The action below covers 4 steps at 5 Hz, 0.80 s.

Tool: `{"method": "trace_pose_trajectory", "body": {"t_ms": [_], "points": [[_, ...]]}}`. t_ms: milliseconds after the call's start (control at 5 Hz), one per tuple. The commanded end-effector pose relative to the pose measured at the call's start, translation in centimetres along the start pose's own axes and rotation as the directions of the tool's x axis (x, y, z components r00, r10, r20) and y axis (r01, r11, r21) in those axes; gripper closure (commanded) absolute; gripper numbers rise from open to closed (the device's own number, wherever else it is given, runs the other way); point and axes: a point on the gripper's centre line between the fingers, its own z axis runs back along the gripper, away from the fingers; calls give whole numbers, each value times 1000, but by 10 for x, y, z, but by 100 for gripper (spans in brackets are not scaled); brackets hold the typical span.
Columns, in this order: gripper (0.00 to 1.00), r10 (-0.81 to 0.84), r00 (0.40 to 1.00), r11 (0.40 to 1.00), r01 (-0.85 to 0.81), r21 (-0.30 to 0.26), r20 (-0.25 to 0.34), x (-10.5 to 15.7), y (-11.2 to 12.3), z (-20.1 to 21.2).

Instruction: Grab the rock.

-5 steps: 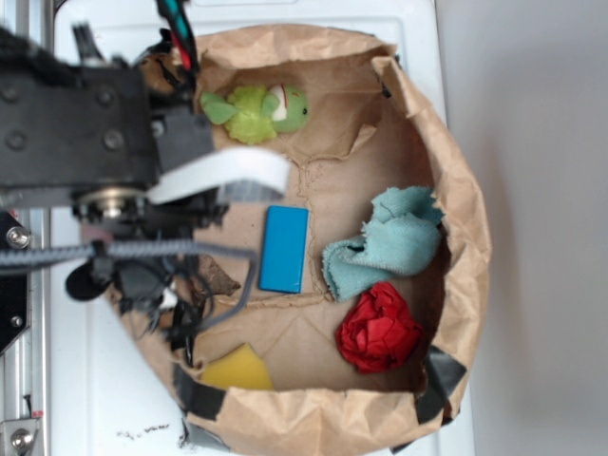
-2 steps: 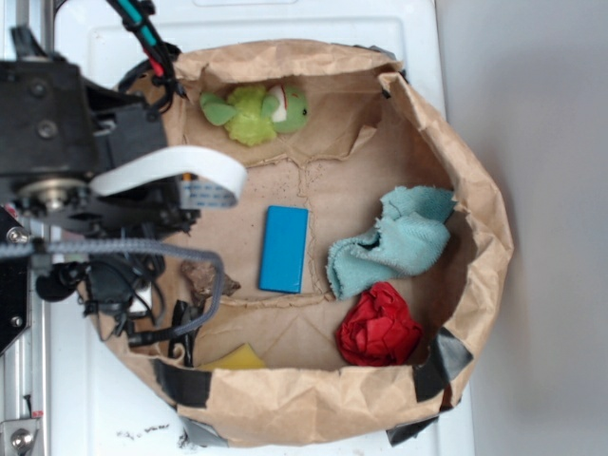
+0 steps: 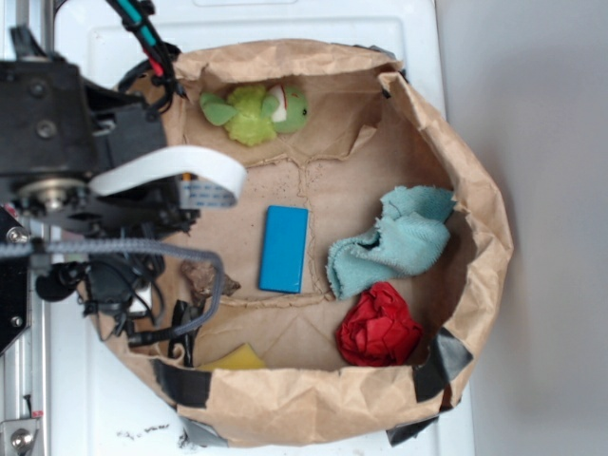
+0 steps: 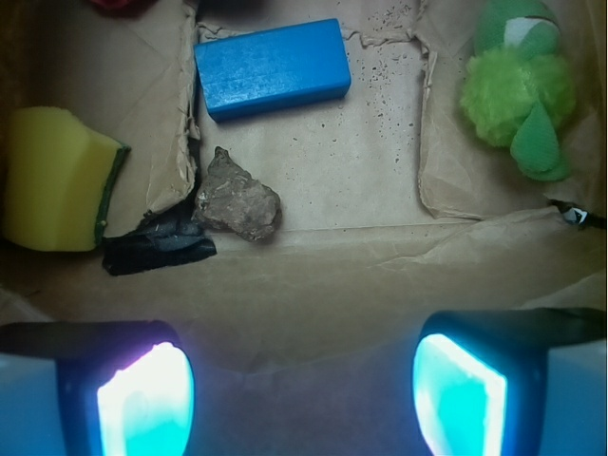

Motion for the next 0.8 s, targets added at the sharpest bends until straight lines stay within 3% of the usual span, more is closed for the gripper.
{"method": "trace_pose_trajectory", "body": {"t_ms": [0, 200, 600], "points": [[0, 54, 998, 997, -56, 53, 36, 25, 6, -9], [0, 97, 995, 993, -98, 59, 29, 42, 8, -15], [0, 169, 986, 985, -169, 22, -1, 55, 20, -14]]}}
